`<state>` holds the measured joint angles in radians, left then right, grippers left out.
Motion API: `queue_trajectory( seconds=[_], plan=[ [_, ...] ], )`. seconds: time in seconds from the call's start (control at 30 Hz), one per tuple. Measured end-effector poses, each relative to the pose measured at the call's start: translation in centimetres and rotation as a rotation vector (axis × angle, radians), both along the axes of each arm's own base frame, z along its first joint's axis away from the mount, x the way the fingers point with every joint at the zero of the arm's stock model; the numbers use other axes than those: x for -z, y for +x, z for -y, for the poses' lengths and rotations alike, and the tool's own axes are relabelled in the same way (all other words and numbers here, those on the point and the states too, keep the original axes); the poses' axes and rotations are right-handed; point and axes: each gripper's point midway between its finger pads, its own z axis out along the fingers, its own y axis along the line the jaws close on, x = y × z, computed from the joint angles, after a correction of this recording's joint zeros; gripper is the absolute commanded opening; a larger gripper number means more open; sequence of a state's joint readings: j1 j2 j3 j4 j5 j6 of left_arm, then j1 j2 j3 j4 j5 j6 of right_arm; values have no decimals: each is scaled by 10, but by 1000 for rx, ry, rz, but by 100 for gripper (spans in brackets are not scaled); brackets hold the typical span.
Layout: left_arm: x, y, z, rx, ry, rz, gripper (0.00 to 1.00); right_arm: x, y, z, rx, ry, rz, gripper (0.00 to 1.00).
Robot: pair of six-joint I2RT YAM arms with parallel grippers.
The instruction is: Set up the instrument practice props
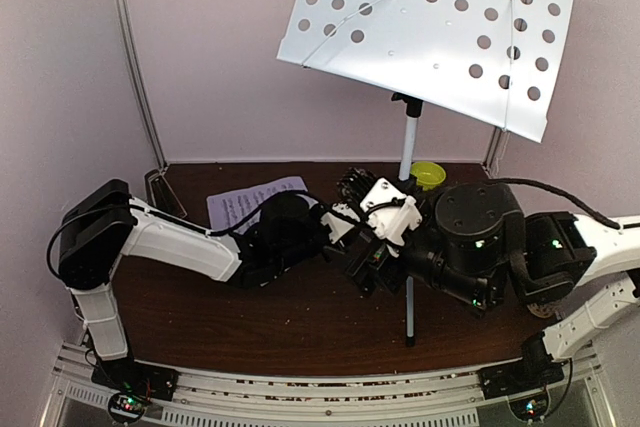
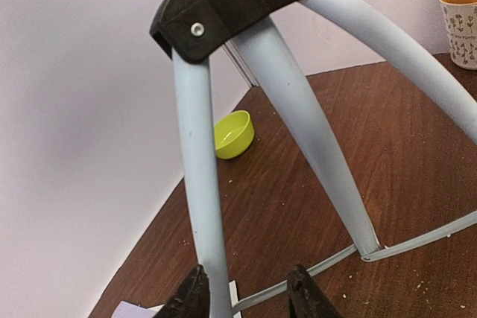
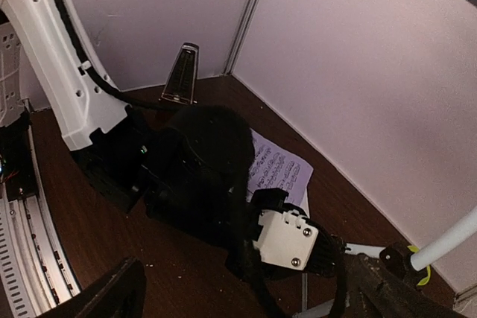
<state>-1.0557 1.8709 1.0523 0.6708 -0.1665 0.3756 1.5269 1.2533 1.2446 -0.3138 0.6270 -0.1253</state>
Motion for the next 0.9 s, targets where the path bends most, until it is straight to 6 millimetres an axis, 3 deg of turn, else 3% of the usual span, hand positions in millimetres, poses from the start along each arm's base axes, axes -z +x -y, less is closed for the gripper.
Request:
queue_trajectory(
  seconds=[0.23,0.33,0.5,0.7,0.9],
  plan=[
    [5,3,-10,28,11,-29,36,63,36,44,151,77,-181,86],
    [4,10,-17,31,14,-44,36,90,42,69,210,125,-256,84],
    [4,14,-18,45,20,-66,37,120,53,104,308,226,-349,77],
    [-13,17,-4,96,-16,-82,39,124,83,149,448,406,-409,74],
    [-20,20,8,140,-18,-107,37,120,101,165,487,500,-438,68]
  ],
)
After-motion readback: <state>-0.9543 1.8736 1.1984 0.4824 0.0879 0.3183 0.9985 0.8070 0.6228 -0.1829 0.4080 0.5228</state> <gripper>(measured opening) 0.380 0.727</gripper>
